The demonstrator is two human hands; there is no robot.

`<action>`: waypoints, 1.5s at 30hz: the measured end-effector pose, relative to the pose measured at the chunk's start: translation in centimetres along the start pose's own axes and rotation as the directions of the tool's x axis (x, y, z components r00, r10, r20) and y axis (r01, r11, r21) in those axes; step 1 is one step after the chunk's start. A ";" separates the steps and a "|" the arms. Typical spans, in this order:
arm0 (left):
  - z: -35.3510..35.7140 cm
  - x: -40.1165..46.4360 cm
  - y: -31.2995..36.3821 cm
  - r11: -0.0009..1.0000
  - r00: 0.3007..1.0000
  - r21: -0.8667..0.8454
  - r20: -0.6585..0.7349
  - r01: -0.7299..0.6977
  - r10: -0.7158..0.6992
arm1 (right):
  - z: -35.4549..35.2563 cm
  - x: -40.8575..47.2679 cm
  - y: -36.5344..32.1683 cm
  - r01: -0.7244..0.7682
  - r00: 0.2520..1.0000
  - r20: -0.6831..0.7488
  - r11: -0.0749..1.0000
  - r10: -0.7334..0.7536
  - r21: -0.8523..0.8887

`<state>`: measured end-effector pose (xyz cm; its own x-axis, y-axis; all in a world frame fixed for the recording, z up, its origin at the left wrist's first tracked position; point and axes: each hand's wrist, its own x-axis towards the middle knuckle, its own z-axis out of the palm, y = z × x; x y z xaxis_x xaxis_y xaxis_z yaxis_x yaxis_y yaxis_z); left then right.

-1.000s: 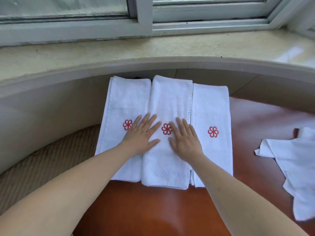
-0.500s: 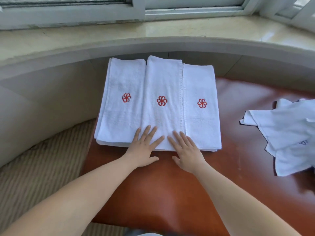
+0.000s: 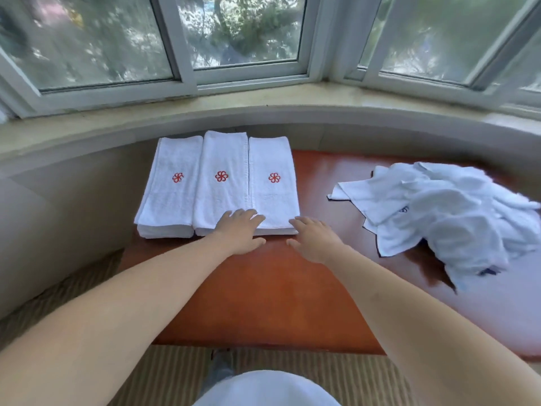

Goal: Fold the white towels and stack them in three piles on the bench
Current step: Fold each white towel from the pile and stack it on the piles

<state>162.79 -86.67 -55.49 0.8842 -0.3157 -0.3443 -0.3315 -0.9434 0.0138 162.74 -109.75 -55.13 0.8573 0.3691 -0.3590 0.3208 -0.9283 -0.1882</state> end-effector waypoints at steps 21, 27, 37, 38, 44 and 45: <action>-12.0 7.2 32.3 0.892 0.963 -0.362 -0.075 -0.269 0.260 | -5.7 -23.9 23.1 -0.439 0.868 -0.087 0.837 0.489 0.328; -10.5 14.7 38.0 0.841 0.955 -0.468 -0.027 -0.273 0.295 | -5.7 -23.1 31.3 -0.546 0.826 0.007 0.795 0.564 0.264; -9.2 23.9 41.5 0.805 0.956 -0.562 0.082 -0.190 0.283 | -6.8 -17.6 40.9 -0.559 0.828 0.130 0.790 0.545 0.252; -9.2 24.4 41.8 0.805 0.955 -0.564 0.090 -0.185 0.282 | -6.7 -17.3 41.6 -0.559 0.829 0.143 0.789 0.541 0.255; -8.7 27.5 44.5 0.835 0.956 -0.538 0.168 -0.115 0.240 | -6.4 -15.0 46.6 -0.529 0.849 0.175 0.812 0.499 0.248; -8.4 28.1 45.1 0.841 0.956 -0.532 0.181 -0.102 0.230 | -6.2 -14.5 47.7 -0.516 0.856 0.183 0.821 0.484 0.242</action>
<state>175.51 -138.96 -56.65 0.7098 -0.5004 -0.4958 -0.1936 -0.8153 0.5456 168.15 -159.67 -53.23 0.8154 -0.1252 -0.5653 -0.2766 -0.9419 -0.1904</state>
